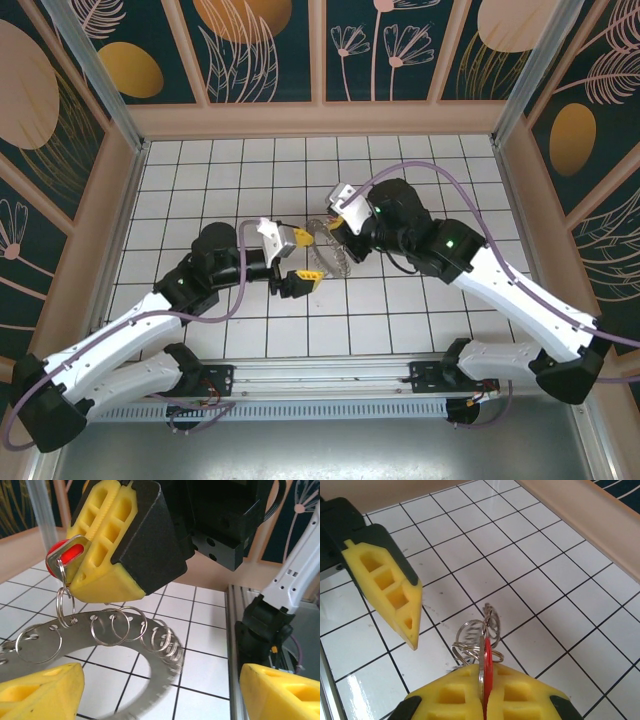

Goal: Put the keys on the keyring

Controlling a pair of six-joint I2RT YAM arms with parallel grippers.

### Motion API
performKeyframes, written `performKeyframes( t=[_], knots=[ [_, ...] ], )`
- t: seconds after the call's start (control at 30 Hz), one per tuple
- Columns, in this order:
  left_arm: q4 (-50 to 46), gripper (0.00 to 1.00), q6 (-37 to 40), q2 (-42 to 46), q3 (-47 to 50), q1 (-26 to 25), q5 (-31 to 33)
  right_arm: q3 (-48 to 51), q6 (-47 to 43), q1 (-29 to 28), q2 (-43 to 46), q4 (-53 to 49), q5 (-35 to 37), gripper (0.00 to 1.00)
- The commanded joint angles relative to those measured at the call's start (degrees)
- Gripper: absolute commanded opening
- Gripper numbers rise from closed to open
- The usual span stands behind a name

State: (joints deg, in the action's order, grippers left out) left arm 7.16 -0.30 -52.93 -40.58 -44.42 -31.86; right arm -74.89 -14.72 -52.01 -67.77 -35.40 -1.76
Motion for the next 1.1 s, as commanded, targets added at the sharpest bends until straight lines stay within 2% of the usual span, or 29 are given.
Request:
performKeyframes(
  t=[0.0,0.27,0.37,0.77,1.07],
  knots=[
    [4.19,0.81,-1.94,2.87,2.98,-0.08,4.88,-5.36,-0.08,-0.64,-2.48,-3.19,3.64,0.0],
    [8.84,0.81,-7.05,10.92,11.46,-0.07,13.2,-16.99,6.64,-0.32,-15.05,-18.8,2.9,0.0],
    [8.89,0.81,-7.67,13.48,13.32,-0.1,16.69,-19.34,9.63,0.46,-19.16,-22.18,-1.26,0.0],
    [8.17,0.81,-13.27,19.96,20.21,-0.11,28.64,-22.78,12.99,5.6,-29.69,-19.31,-10.07,0.0],
    [6.03,0.81,-16.47,24.84,23.76,-0.11,34.14,-34.41,11.83,8.32,-41.64,-16.6,-15.89,0.0]
  ],
)
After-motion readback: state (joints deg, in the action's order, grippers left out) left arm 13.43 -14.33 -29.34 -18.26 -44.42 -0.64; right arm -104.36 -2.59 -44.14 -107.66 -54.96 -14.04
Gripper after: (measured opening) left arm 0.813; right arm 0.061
